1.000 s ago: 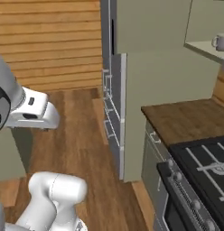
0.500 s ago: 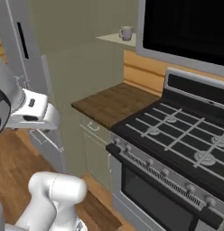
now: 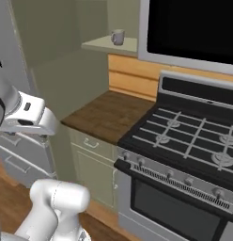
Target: Gather all objects into one cabinet and sort the glasses and bowls to opposite sides.
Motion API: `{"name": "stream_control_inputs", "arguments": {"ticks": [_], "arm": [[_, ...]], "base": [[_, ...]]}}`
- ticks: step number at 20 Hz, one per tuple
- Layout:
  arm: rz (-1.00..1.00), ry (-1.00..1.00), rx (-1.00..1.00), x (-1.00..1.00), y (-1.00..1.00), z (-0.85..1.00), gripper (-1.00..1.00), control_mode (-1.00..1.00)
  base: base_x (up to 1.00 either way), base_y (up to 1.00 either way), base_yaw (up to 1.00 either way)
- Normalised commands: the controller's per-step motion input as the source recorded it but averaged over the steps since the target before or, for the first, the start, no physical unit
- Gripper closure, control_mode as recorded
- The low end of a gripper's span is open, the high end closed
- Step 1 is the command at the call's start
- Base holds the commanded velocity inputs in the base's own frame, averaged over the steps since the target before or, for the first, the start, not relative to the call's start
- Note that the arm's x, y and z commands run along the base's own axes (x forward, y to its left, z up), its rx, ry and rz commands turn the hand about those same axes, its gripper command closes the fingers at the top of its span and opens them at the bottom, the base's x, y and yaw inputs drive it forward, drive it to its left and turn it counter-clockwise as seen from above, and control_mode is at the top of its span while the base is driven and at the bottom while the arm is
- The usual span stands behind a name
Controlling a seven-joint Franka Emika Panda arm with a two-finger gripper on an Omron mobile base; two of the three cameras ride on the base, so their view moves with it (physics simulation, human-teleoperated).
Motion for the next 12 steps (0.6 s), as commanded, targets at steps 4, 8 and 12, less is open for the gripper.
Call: {"name": "stream_control_inputs", "arguments": {"ticks": [4, 8, 12], "arm": [[0.00, 0.00, 0.00, 0.00, 0.00, 0.00, -1.00, 1.00], [0.00, 0.00, 0.00, 0.00, 0.00, 0.00, -1.00, 1.00], [0.00, 0.00, 0.00, 0.00, 0.00, 0.00, -1.00, 1.00]], "base": [[0.41, 0.27, -0.48], [0.48, 0.19, -0.51], [0.48, 0.15, -0.40]]}}
